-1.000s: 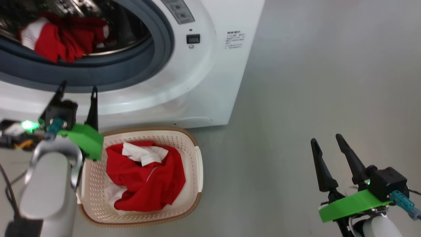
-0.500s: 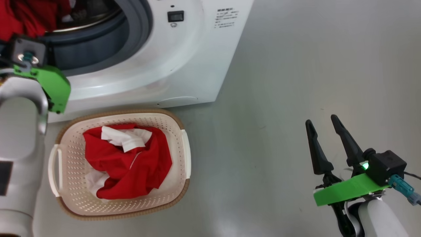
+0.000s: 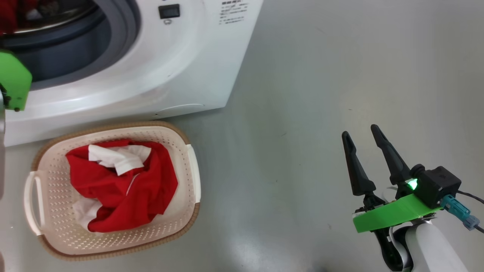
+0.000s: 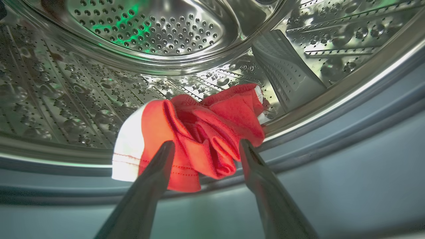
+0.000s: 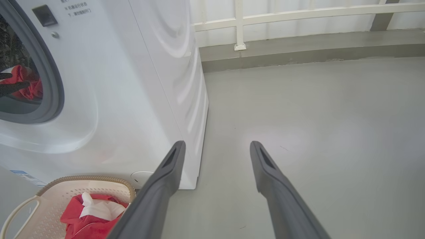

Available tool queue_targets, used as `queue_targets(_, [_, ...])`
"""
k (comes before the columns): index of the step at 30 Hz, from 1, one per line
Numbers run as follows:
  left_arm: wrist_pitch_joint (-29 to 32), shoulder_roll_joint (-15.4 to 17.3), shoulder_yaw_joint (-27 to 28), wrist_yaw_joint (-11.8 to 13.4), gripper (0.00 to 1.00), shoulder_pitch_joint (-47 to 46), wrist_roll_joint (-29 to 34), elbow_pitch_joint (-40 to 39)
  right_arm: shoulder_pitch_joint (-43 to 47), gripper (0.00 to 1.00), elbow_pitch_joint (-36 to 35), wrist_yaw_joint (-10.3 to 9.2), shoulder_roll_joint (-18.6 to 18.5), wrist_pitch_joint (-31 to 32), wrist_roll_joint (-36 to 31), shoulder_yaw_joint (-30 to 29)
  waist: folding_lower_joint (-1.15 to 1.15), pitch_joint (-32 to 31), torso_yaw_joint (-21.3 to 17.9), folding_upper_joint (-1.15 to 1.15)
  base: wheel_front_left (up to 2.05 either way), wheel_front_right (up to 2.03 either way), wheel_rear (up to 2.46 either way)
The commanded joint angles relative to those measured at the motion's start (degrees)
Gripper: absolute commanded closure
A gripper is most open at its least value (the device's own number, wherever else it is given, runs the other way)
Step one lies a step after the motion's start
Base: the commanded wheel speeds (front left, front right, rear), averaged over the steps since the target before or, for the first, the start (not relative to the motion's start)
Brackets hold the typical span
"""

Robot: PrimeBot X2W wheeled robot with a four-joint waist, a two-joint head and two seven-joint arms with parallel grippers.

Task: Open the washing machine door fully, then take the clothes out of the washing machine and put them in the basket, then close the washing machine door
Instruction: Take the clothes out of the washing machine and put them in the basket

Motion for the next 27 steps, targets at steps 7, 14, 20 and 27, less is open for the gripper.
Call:
queue_targets(7, [1.0,5.3,-0.5,1.5,0.00,-2.3,0.8,0.6,-1.3,0.00,-1.6,0.35,0.0,-0.4,1.0,2.5,0.00,1.8,-2.2,0.00,0.00,0.00,0.00])
queue_targets(14, [1.8,6.2,-1.5,2.4,0.00,-3.5,0.8,1.2,-1.5,0.00,-1.9,0.35,0.0,-0.4,1.2,2.4,0.00,2.7,-2.7,0.00,0.00,0.00,0.00])
queue_targets(20, [3.6,6.6,-2.4,3.0,0.70,-3.7,1.1,1.5,-1.8,0.00,-1.9,0.35,0.0,-0.4,1.2,2.6,0.00,3.0,-2.8,0.00,0.00,0.00,0.00])
queue_targets(27, [2.9,6.4,-2.7,3.1,1.00,-3.4,0.0,1.7,-2.0,0.00,-1.9,0.35,0.0,-0.4,1.1,2.3,0.00,2.8,-2.2,0.00,0.00,0.00,0.00])
